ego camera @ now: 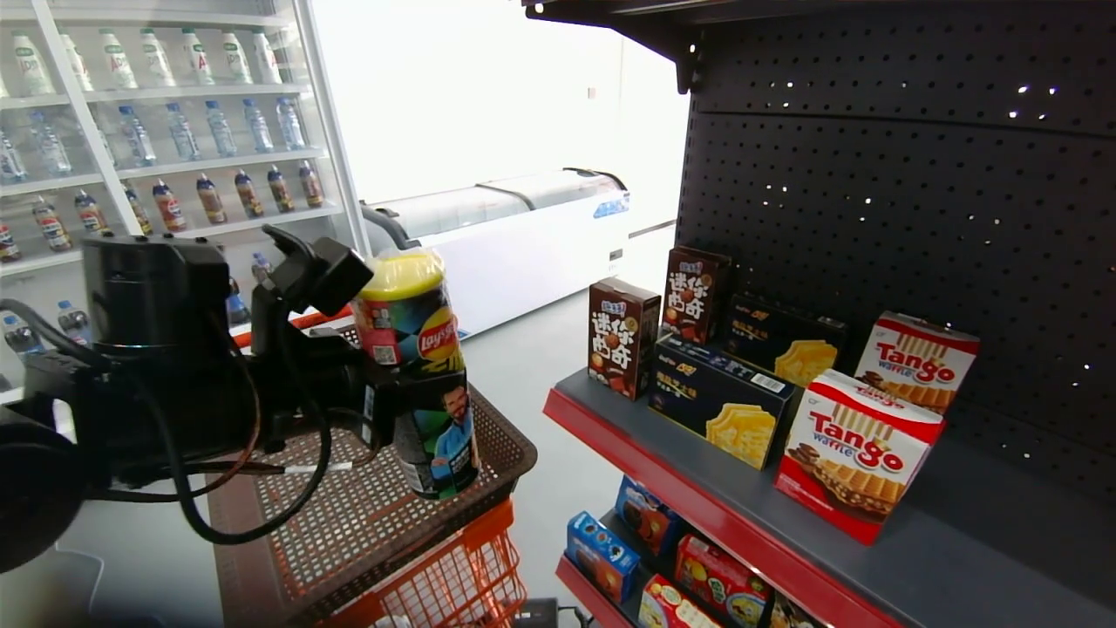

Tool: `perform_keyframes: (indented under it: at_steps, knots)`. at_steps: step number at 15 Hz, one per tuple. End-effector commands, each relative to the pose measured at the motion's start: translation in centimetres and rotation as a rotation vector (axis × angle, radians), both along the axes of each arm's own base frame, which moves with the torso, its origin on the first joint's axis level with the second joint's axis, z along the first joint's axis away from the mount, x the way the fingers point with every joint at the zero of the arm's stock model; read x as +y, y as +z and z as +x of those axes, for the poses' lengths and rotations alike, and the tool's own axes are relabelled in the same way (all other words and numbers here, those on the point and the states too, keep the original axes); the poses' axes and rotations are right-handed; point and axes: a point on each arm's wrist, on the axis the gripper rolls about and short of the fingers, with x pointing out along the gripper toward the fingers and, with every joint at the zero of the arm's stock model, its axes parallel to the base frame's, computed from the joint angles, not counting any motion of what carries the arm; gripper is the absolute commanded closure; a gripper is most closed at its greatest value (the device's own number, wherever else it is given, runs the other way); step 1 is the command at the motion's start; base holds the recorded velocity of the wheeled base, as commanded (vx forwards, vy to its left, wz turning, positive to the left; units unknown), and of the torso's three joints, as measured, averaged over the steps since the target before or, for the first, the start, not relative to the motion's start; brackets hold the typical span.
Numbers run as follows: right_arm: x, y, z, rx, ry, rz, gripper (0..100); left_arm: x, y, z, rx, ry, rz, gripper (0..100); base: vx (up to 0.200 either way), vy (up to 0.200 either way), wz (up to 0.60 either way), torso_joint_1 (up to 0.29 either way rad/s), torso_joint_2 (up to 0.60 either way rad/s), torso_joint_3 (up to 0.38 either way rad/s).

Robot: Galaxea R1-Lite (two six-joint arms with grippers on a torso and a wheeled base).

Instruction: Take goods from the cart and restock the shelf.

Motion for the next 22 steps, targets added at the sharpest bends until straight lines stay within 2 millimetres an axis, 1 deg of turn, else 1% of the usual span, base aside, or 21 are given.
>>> perform_keyframes:
  at_steps: [1, 4, 5, 6, 9, 10, 11, 14, 16, 20, 22]
  knots:
    - [0.0, 0.0, 0.0, -0.001, 0.000, -0.001, 0, 0.7, 2.3, -2.6, -0.069, -0.025, -0.045, 100, 0.000, 0.000, 0.00, 0.000, 0.00, 0.000]
    - [0.0, 0.0, 0.0, 0.001, 0.001, -0.001, 0, 0.7, 2.8, -2.9, -0.086, -0.027, -0.053, 100, 0.000, 0.000, 0.00, 0.000, 0.00, 0.000]
    - [0.0, 0.0, 0.0, -0.001, 0.000, -0.001, 0, 0.7, 3.4, -3.4, -0.108, -0.037, -0.060, 100, 0.000, 0.000, 0.00, 0.000, 0.00, 0.000]
    - [0.0, 0.0, 0.0, -0.001, 0.001, -0.001, 0, 0.1, 3.4, -4.2, -0.109, -0.077, -0.064, 100, 0.000, 0.000, 0.00, 0.000, 0.00, 0.000]
    - [0.0, 0.0, 0.0, 0.001, 0.000, -0.001, 0, 0.1, 1.8, -6.0, -0.063, -0.117, -0.053, 100, 0.000, 0.000, 0.00, 0.000, 0.00, 0.000]
    - [0.0, 0.0, 0.0, 0.001, 0.001, -0.001, 0, 0.2, 1.7, -6.2, -0.060, -0.119, -0.053, 100, 0.000, 0.000, 0.00, 0.000, 0.00, 0.000]
    - [0.0, 0.0, 0.0, 0.001, 0.001, -0.001, 0, 0.5, 1.4, -7.1, -0.059, -0.123, -0.053, 100, 0.000, 0.000, 0.00, 0.000, 0.00, 0.000]
    - [0.0, 0.0, 0.0, 0.001, 0.001, -0.001, 0, 0.3, 0.7, -8.3, -0.024, -0.177, -0.069, 100, 0.000, 0.000, 0.00, 0.000, 0.00, 0.000]
    - [0.0, 0.0, 0.0, 0.001, 0.001, -0.001, 0, 0.3, 0.6, -8.4, -0.010, -0.197, -0.083, 100, 0.000, 0.000, 0.00, 0.000, 0.00, 0.000]
    - [0.0, 0.0, 0.0, 0.001, 0.001, -0.001, 0, -1.5, 0.0, -7.6, 0.030, -0.269, -0.073, 100, 0.000, 0.000, 0.00, 0.000, 0.00, 0.000]
    - [0.0, 0.0, 0.0, 0.001, 0.001, -0.001, 0, -1.8, -0.1, -7.7, 0.037, -0.294, -0.075, 100, 0.000, 0.000, 0.00, 0.000, 0.00, 0.000]
